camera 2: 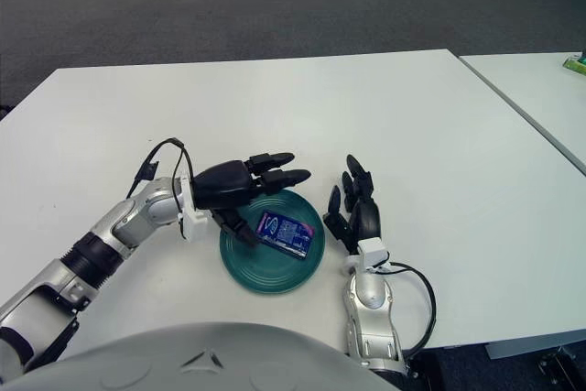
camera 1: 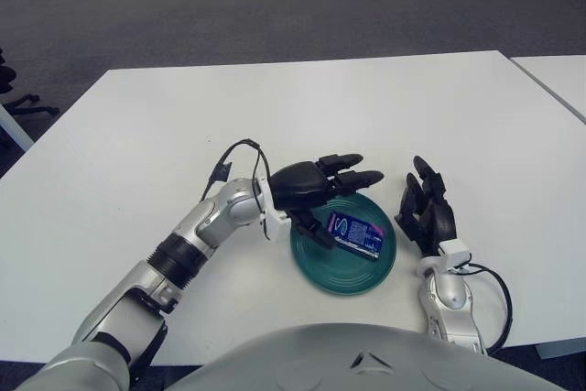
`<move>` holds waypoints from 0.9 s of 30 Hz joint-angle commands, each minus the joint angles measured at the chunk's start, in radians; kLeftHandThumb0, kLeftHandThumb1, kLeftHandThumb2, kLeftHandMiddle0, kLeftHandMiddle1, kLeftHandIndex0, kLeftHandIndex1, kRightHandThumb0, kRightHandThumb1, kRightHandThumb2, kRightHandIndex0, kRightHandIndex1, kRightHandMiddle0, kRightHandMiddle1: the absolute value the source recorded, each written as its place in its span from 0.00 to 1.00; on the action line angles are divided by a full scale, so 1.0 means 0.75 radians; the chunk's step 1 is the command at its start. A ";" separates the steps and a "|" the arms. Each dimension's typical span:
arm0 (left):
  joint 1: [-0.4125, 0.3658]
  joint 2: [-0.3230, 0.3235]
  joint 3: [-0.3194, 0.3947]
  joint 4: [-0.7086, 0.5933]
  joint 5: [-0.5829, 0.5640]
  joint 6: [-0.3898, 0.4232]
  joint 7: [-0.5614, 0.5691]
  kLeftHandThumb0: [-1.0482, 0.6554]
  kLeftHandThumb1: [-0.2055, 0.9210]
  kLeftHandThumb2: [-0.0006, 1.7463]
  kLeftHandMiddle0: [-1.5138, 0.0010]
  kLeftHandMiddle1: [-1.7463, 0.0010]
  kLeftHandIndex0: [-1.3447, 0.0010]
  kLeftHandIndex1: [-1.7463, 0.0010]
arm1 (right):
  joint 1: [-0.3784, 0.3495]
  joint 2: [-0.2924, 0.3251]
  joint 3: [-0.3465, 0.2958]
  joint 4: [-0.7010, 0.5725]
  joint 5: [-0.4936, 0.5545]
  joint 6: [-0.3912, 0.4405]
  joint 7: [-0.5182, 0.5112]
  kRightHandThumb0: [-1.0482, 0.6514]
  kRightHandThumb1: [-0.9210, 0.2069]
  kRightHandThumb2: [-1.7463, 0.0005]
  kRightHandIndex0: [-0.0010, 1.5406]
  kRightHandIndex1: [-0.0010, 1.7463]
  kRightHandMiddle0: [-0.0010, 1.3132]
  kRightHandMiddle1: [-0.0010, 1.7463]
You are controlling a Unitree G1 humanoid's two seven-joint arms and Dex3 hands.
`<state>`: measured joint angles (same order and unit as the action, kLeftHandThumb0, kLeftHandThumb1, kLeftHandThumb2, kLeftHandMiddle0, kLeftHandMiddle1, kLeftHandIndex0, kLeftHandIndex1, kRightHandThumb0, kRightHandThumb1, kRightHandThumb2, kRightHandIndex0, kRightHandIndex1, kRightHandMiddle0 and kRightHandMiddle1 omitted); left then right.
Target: Put the gum into the plate.
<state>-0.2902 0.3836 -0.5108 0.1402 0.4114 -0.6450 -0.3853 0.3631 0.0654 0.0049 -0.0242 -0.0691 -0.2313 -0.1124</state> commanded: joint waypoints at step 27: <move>0.475 -0.564 0.617 -0.162 -0.908 1.036 0.415 0.03 1.00 0.55 0.66 0.83 0.82 0.31 | 0.090 0.029 0.008 0.073 0.017 0.225 -0.003 0.17 0.00 0.51 0.21 0.02 0.00 0.32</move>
<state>0.0902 -0.0356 -0.0951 0.0341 -0.2323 0.0742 -0.0917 0.3700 0.0797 0.0099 -0.0527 -0.0649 -0.1842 -0.1163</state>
